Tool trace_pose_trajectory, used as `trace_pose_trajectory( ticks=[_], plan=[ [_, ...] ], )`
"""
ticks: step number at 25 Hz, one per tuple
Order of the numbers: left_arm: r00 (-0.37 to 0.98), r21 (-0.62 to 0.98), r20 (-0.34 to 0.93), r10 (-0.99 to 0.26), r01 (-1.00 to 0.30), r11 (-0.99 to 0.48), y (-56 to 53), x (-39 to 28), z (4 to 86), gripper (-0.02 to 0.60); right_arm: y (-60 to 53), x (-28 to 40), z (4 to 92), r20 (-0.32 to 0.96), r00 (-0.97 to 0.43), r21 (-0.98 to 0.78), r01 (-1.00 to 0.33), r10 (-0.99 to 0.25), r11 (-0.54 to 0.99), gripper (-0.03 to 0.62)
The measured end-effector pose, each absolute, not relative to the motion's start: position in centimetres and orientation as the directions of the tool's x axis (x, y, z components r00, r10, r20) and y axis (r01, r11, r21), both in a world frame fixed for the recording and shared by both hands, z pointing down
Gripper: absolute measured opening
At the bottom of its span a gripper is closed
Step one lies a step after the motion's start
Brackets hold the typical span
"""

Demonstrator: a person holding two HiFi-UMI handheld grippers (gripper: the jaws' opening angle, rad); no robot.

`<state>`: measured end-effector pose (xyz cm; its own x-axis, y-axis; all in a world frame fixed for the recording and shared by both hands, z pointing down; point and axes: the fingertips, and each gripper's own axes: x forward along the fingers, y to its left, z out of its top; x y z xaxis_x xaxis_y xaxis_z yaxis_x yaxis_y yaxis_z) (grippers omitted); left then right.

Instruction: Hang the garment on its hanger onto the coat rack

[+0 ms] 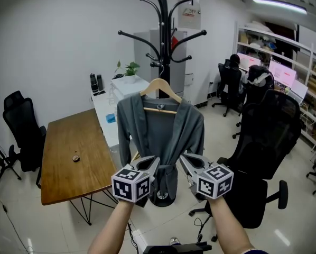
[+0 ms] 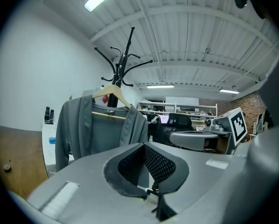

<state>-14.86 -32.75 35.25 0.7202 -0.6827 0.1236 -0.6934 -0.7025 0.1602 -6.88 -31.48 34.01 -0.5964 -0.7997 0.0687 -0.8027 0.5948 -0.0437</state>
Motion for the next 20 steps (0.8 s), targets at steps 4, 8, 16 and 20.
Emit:
trace_pose_trajectory(
  ticks=[4,8,16,20],
  plan=[
    [0.719,0.159,0.127,-0.683,-0.695,-0.701,-32.8,-15.0,35.5,0.002,-31.5,-7.1,34.2,0.069,-0.601,-0.046,-0.799,-0.796,0.599,0.003],
    [0.719,0.16,0.125,-0.683,-0.694,-0.702,-32.9,-15.2,35.5,0.002,-31.3,-7.6,34.1,0.063,-0.607,-0.047,-0.794,-0.792,0.606,0.004],
    [0.72,0.157,0.127,-0.683,-0.694,-0.703,-33.0,-15.5,35.3,0.002,-31.1,-8.5,33.4,0.051,-0.62,-0.045,-0.785,-0.783,0.618,0.003],
    [0.72,0.16,0.129,-0.682,-0.694,-0.702,-33.0,-15.5,35.5,0.002,-31.1,-8.7,33.5,0.053,-0.626,-0.041,-0.78,-0.778,0.625,0.003]
  ],
)
